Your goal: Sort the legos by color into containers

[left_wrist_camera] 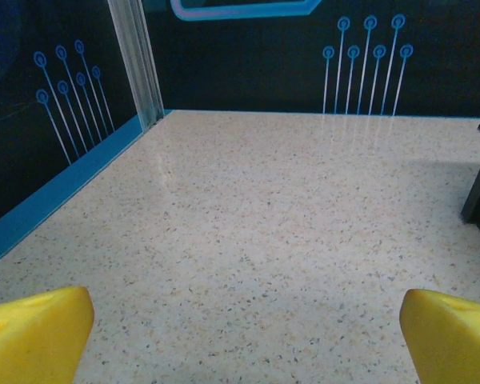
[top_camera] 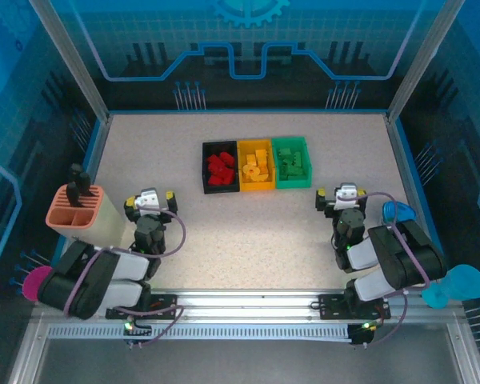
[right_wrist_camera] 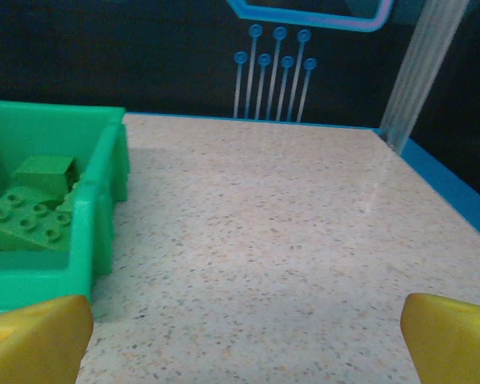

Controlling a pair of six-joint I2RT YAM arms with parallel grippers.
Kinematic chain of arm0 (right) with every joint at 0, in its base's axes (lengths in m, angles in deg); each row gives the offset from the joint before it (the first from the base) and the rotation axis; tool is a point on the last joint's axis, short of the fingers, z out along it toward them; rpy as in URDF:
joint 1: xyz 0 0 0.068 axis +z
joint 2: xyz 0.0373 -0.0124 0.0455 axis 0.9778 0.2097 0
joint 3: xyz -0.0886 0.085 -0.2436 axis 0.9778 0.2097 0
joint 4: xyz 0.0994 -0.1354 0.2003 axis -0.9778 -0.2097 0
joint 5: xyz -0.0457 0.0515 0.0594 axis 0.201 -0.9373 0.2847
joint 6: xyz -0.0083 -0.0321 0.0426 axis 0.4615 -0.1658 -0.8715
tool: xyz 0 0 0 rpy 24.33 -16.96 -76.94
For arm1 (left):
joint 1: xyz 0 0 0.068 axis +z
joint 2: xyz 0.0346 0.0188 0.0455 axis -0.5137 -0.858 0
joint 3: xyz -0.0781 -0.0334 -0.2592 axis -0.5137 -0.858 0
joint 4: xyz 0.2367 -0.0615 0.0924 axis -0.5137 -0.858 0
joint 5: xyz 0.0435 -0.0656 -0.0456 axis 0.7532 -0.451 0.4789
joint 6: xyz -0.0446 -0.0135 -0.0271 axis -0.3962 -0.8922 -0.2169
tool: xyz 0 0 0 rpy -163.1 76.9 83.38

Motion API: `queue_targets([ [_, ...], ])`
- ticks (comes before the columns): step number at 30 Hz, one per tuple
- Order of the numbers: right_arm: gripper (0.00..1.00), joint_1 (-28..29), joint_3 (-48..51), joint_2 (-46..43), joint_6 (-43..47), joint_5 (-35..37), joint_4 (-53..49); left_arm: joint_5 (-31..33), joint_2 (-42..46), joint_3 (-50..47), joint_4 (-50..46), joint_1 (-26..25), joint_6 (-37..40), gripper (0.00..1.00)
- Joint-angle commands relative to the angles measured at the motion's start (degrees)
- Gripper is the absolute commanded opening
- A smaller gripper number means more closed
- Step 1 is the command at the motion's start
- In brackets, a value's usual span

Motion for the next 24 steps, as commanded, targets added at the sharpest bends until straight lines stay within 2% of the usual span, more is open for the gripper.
queue_targets([
  [1, 1.00, -0.5, -2.3, 2.3, 3.0, -6.3, 3.4, -2.5, -2.6, 2.8, 7.7, 0.7, 0.9, 0.99],
  [2, 1.00, -0.6, -3.1, 4.2, 3.5, -8.3, 3.1, -1.5, -3.0, 3.0, 7.9, 0.7, 0.9, 0.99],
  [4, 1.00, 0.4, -5.4, 6.1, 4.9, -5.6, 2.6, -0.8, -4.2, 2.6, 10.1, 1.0, 0.8, 0.99],
  [7, 1.00, 0.4, -5.5, 5.7, 4.7, -5.6, 1.7, -4.0, -6.1, 3.4, 10.2, 2.3, 1.0, 0.99],
  [11, 1.00, 0.4, -5.7, 5.6, 4.8, -5.6, 1.2, -3.5, -10.5, 5.7, 10.2, 3.7, -0.3, 0.99],
  [15, 1.00, 0.4, -6.4, 5.2, 4.7, -5.0, -0.3, -7.8, -10.9, 5.7, 10.1, 3.6, 1.2, 0.99],
  [19, 1.00, 0.3, -10.5, 3.6, 3.5, -2.7, -9.8, -14.6, -13.5, 6.8, 10.1, 3.1, 4.6, 0.99],
  [24, 1.00, -1.7, -15.0, 2.6, 0.8, -3.3, -20.4, -16.9, -14.1, 6.8, 10.1, 3.5, 4.7, 0.99],
])
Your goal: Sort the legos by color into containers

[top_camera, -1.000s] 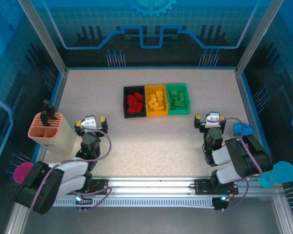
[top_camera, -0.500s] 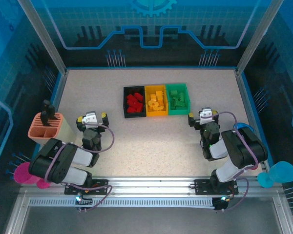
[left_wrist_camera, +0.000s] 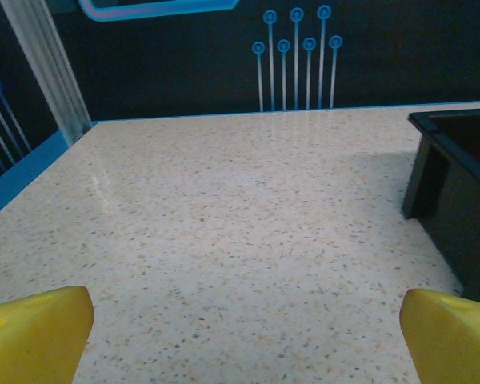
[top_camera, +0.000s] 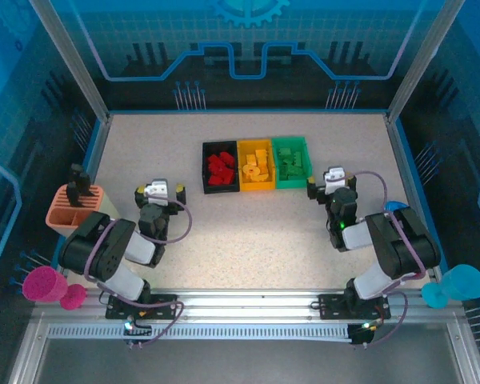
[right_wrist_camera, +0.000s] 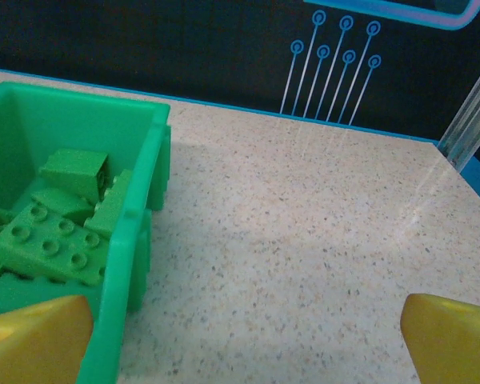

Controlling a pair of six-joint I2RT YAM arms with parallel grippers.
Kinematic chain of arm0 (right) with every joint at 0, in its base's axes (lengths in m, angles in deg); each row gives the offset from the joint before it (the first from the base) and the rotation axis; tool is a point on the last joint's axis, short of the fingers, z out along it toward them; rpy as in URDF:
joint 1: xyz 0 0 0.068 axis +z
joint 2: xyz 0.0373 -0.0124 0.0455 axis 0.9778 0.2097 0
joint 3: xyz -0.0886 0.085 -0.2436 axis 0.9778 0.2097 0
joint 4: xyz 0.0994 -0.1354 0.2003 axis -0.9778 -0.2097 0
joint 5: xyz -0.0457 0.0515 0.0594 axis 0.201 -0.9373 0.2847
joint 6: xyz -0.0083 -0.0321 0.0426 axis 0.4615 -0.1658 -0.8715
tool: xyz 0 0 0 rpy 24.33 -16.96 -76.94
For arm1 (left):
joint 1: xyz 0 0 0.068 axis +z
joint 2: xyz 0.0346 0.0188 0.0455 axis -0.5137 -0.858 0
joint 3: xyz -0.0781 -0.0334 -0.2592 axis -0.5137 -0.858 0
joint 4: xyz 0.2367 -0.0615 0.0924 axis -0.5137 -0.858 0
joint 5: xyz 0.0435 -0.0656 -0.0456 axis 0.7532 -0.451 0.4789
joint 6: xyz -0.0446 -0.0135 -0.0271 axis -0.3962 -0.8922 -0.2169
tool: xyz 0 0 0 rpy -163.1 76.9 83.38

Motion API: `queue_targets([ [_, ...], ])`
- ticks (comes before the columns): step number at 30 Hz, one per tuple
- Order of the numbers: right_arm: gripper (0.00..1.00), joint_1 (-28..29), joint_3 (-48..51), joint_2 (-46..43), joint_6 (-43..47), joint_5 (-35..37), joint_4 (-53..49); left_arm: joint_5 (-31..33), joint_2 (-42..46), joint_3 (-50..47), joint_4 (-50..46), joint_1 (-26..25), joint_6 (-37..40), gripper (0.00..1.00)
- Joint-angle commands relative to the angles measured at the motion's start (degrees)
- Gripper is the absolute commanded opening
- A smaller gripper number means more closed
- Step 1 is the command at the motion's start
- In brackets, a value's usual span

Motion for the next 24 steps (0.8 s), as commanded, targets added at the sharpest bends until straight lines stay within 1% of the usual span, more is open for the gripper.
queue_targets([
  [1, 1.00, -1.4, -1.9, -1.2, -1.9, 0.9, -6.7, -6.0, -1.7, 1.0, 2.1, 1.2, 0.9, 0.99],
  [4, 1.00, -1.5, -2.0, -1.3, -1.9, 0.8, -7.1, -7.6, -2.8, 2.1, 1.9, 2.2, 0.8, 0.99],
  [13, 1.00, -1.7, -1.9, -1.4, -1.9, 0.5, -6.8, -7.7, -3.0, 2.3, 1.9, 2.3, 0.8, 0.99],
  [17, 1.00, -1.2, -0.7, -1.3, -1.3, 0.6, -4.4, -7.9, -2.8, 2.7, 1.2, 2.5, 0.7, 0.99],
  [20, 1.00, -1.1, -0.8, -1.2, -1.2, 0.9, -4.4, -8.3, -1.8, 3.8, -2.2, 3.1, 0.0, 0.99],
  [24, 1.00, -1.1, -1.0, -1.2, -1.3, 1.0, -5.0, -10.5, -0.2, 6.2, -9.1, 4.5, -1.3, 0.99],
])
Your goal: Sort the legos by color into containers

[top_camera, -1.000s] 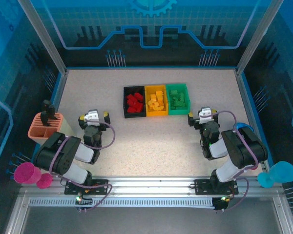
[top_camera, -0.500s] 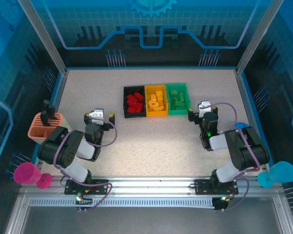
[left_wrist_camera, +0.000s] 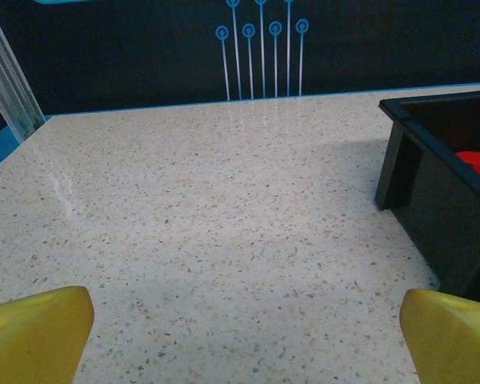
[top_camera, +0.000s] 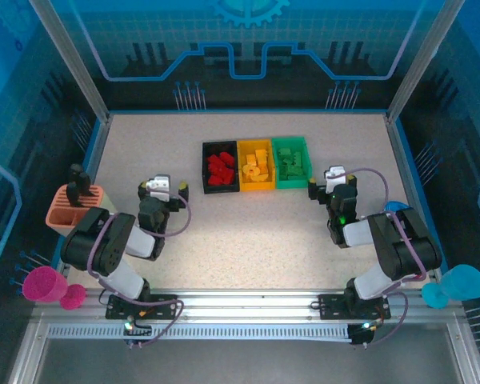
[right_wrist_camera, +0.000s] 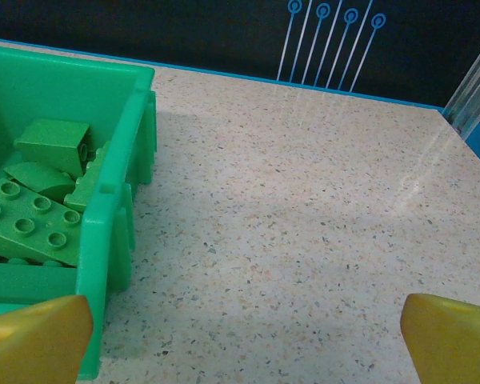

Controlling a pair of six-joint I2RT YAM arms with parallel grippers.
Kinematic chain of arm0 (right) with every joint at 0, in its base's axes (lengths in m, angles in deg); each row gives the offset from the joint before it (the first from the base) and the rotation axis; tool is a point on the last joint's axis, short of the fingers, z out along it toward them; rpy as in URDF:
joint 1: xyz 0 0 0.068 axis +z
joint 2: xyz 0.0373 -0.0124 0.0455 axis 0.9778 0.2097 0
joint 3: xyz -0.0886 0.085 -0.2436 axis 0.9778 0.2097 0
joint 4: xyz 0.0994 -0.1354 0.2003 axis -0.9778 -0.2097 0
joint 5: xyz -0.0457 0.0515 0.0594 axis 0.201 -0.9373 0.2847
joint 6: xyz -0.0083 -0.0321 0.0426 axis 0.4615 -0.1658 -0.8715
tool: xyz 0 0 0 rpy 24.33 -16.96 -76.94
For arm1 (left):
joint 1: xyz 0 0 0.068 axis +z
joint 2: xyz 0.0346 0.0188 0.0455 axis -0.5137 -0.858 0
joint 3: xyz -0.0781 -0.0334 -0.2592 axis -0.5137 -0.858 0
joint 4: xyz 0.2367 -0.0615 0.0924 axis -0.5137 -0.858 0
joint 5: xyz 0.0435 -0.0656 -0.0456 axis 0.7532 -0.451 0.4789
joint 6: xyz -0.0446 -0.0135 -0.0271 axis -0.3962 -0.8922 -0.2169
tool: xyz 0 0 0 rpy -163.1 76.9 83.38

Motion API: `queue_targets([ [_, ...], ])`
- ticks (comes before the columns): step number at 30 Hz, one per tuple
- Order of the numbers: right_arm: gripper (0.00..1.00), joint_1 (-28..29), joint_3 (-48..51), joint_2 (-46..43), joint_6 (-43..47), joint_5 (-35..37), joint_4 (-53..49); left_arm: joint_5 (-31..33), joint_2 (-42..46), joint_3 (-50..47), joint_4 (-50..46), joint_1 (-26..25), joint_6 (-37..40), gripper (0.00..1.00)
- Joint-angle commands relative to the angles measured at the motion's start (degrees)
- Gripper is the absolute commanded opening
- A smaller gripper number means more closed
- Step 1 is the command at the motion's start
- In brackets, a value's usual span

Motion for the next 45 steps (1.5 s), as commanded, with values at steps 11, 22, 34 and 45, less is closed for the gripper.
queue_targets([
  [11, 1.00, -4.2, -2.0, -1.4, -3.7, -4.0, -4.7, -9.3, 3.5, 9.6, -21.3, 6.4, -5.8, 0.99],
  [22, 1.00, -6.1, 3.3, -2.0, -5.8, -4.7, 4.6, -5.2, 3.8, 7.2, -17.2, 8.0, -9.0, 0.99],
  [34, 1.00, -3.1, -2.0, -1.2, -1.3, -6.0, -4.4, -9.8, 3.6, 9.6, -21.4, 7.8, -6.9, 0.99],
  [45, 1.00, -3.1, -2.1, -1.3, -1.5, -6.0, -4.4, -11.1, 3.6, 9.9, -22.0, 7.6, -6.3, 0.99],
])
